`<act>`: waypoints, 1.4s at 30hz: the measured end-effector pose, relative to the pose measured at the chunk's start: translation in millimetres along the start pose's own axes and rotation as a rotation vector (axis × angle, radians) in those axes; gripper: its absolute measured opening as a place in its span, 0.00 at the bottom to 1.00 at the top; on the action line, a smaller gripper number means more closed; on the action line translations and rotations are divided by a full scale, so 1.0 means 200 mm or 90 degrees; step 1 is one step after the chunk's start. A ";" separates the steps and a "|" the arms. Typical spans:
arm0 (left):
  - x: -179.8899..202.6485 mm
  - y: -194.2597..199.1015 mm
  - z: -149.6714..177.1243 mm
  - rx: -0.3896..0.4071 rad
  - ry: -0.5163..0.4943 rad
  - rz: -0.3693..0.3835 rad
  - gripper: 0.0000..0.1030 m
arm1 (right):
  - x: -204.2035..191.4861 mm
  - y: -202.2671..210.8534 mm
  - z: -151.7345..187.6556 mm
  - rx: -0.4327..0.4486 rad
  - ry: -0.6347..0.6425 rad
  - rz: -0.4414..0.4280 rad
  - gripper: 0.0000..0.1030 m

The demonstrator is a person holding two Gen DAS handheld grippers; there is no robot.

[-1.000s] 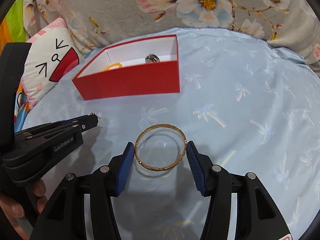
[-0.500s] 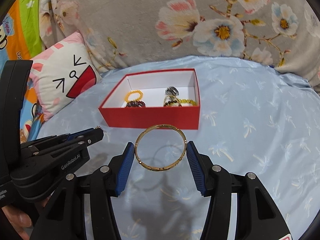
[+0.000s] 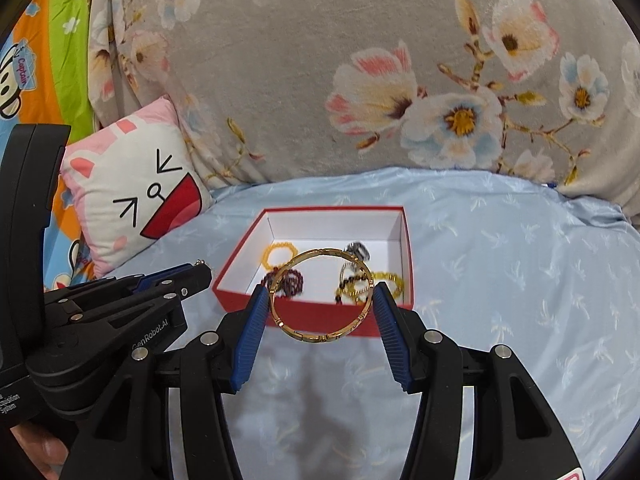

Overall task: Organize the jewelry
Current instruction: 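Carry the gold bangle and small bronze ring over the red box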

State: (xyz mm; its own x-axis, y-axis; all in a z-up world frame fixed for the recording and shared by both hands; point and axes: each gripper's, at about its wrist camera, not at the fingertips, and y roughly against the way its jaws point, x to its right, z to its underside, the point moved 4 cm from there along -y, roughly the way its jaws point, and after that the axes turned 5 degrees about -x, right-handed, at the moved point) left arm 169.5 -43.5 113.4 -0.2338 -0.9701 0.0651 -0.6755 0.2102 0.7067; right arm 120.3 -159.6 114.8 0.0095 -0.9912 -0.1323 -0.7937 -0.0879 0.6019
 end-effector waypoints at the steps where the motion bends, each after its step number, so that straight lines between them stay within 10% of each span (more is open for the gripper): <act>1: 0.00 0.00 -0.02 0.003 0.000 -0.001 0.10 | 0.00 0.00 -0.02 0.003 0.001 0.001 0.50; 21: 0.00 -0.34 -0.36 0.011 -0.001 -0.028 0.10 | 0.10 -0.36 -0.32 0.008 -0.002 0.025 0.50; 42: 0.01 -0.77 -0.36 -0.048 -0.012 -0.045 0.10 | 0.25 -0.75 -0.29 -0.044 -0.017 0.046 0.50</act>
State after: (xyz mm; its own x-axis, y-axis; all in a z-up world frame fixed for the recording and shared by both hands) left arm 323.6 -85.5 55.6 -0.2008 -0.9796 0.0007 -0.6368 0.1311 0.7598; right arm 275.9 -201.0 64.2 -0.0640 -0.9922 -0.1070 -0.7478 -0.0233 0.6635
